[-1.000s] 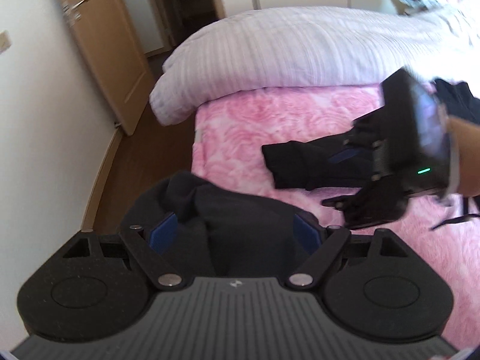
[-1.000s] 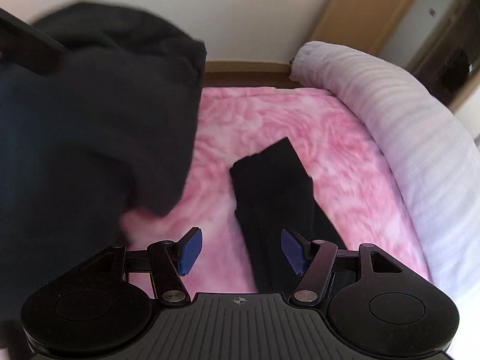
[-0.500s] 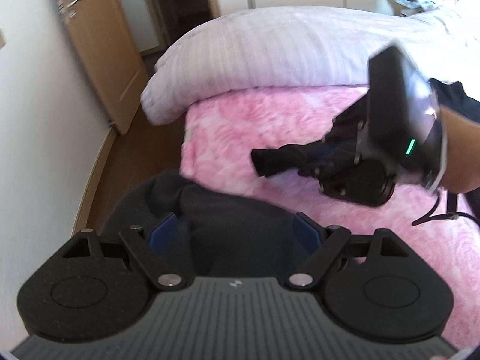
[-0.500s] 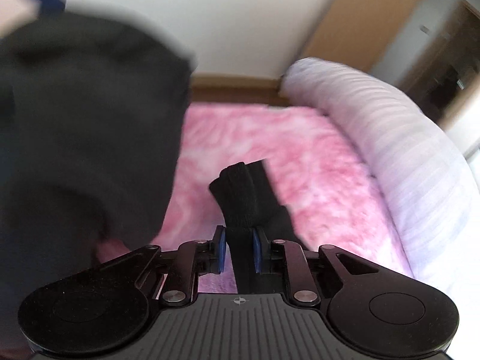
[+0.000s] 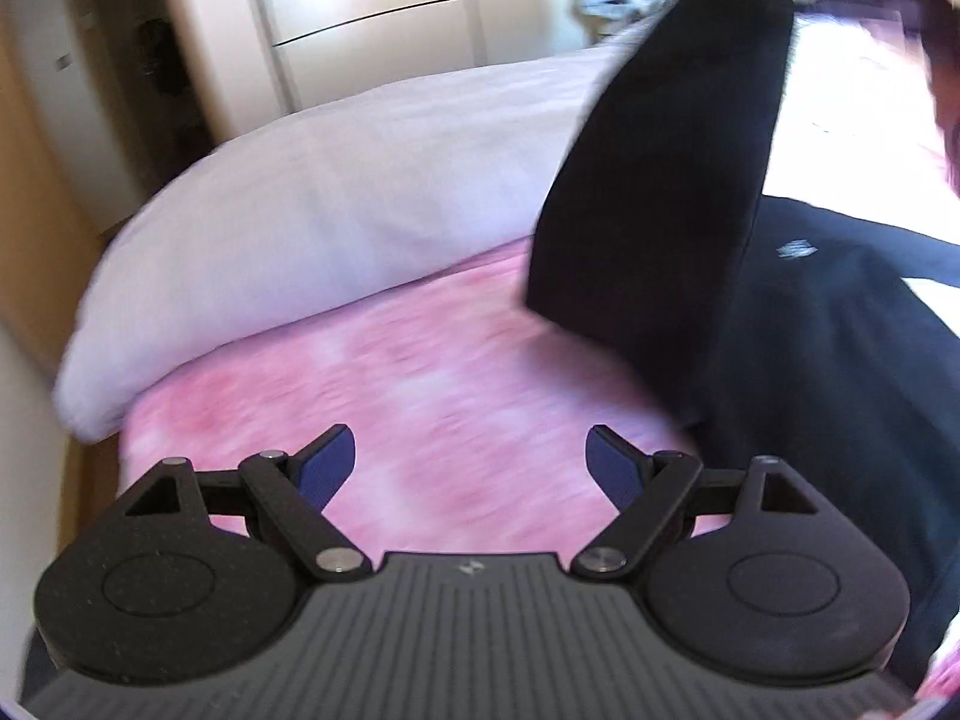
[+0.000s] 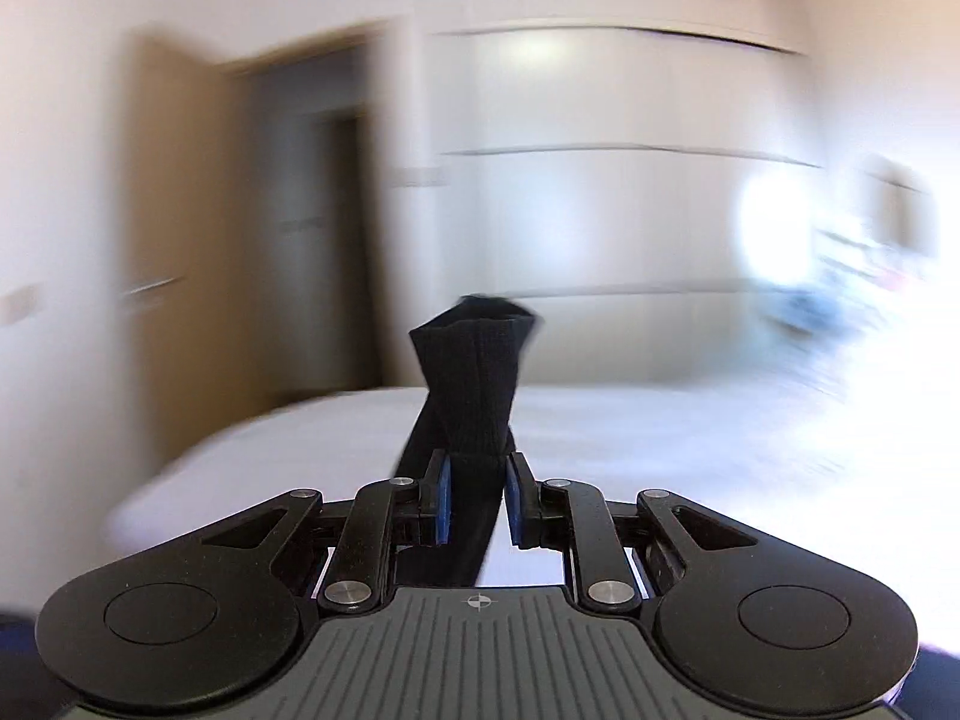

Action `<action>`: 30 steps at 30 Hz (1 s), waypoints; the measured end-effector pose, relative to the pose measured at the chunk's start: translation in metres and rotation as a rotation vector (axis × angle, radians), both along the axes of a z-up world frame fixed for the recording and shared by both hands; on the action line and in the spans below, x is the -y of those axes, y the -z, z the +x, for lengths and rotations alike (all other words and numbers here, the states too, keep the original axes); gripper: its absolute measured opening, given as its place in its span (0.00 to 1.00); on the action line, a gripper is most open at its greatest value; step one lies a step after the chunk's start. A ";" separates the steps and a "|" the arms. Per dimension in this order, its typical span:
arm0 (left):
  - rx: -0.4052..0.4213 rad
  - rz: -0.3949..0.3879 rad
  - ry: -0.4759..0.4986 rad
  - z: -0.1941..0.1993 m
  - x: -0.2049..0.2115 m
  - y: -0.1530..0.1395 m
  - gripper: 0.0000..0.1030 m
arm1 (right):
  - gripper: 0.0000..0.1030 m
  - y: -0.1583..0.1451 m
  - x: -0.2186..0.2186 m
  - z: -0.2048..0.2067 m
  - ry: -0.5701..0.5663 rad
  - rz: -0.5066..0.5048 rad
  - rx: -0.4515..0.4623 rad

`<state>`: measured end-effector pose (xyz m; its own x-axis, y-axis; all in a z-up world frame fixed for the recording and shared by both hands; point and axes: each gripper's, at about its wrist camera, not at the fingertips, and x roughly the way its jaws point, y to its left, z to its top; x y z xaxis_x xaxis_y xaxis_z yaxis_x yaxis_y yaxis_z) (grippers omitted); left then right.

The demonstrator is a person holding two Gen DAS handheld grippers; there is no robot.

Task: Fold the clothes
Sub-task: 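Lift the sleeve with the right gripper and swing it over the jacket body, then lay the sleeve across the jacket body and open the right gripper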

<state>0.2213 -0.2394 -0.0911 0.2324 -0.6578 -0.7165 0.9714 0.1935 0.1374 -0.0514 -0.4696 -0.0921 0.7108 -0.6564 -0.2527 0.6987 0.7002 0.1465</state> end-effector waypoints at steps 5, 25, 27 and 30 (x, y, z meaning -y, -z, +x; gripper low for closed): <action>-0.028 0.065 0.065 -0.082 0.058 0.036 0.79 | 0.16 0.119 0.102 -0.123 0.280 0.413 -0.009; 0.154 0.293 0.050 -0.146 0.170 0.162 0.71 | 0.17 0.243 0.186 -0.231 0.160 0.742 -0.085; 0.143 0.294 0.056 -0.142 0.176 0.164 0.70 | 0.17 0.240 0.183 -0.236 0.153 0.740 -0.088; 0.150 0.296 0.096 -0.140 0.182 0.166 0.70 | 0.32 0.239 0.191 -0.229 0.153 0.766 -0.075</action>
<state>0.0814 -0.4214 -0.2570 0.2968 -0.4510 -0.8417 0.9479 0.0323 0.3170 -0.2806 -0.6604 -0.3306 0.5892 -0.3693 -0.7187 0.8067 0.3181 0.4980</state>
